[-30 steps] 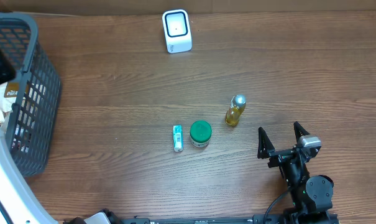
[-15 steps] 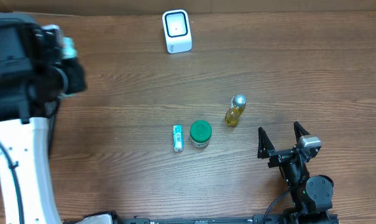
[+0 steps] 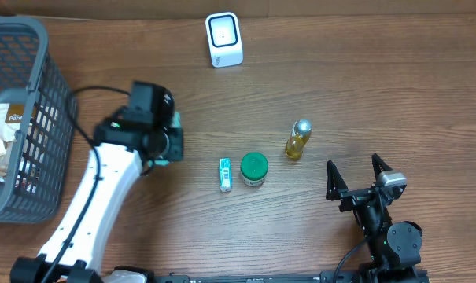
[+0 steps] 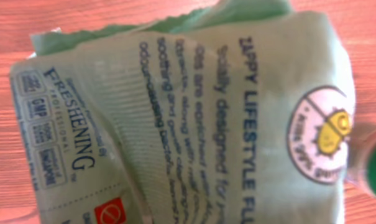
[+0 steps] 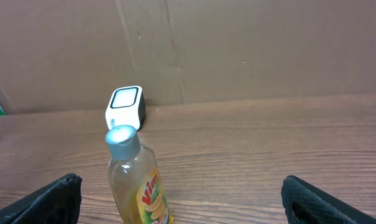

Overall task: Scan the item barcode
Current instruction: 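Lower the green bag onto the table left of the teal packet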

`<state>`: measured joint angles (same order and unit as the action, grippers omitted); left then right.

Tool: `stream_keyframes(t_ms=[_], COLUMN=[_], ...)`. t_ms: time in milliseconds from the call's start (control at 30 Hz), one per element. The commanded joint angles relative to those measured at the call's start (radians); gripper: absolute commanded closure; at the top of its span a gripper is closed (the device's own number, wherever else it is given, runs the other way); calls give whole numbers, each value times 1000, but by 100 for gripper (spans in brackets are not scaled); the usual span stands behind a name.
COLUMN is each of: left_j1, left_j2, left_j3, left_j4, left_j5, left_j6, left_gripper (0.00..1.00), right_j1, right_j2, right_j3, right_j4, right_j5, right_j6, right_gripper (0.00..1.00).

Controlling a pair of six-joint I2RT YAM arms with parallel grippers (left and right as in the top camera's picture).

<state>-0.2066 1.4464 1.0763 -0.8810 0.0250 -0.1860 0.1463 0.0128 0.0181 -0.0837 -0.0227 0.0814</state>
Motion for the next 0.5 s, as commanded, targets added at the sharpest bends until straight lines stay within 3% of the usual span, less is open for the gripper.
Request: stream_keyframes(t_ms=[0, 200, 300, 467], left_j1=[-23, -24, -24, -24], left_j2=[8, 52, 92, 117], left_j3=[-74, -172, -179, -179], left_j4=[54, 153, 167, 187], left_j5=[-14, -15, -10, 18], left_j6=[-27, -39, -39, -39], left_gripper=[56, 56, 39, 23], right_j1=[2, 2, 2, 2], right_j2=[-10, -10, -10, -10], right_j3=[-10, -10, -10, -10], right_j4=[2, 2, 2, 2], right_j5=[-5, -5, -5, -5], right_j6=[1, 1, 1, 1], right_gripper=[0, 0, 0, 0])
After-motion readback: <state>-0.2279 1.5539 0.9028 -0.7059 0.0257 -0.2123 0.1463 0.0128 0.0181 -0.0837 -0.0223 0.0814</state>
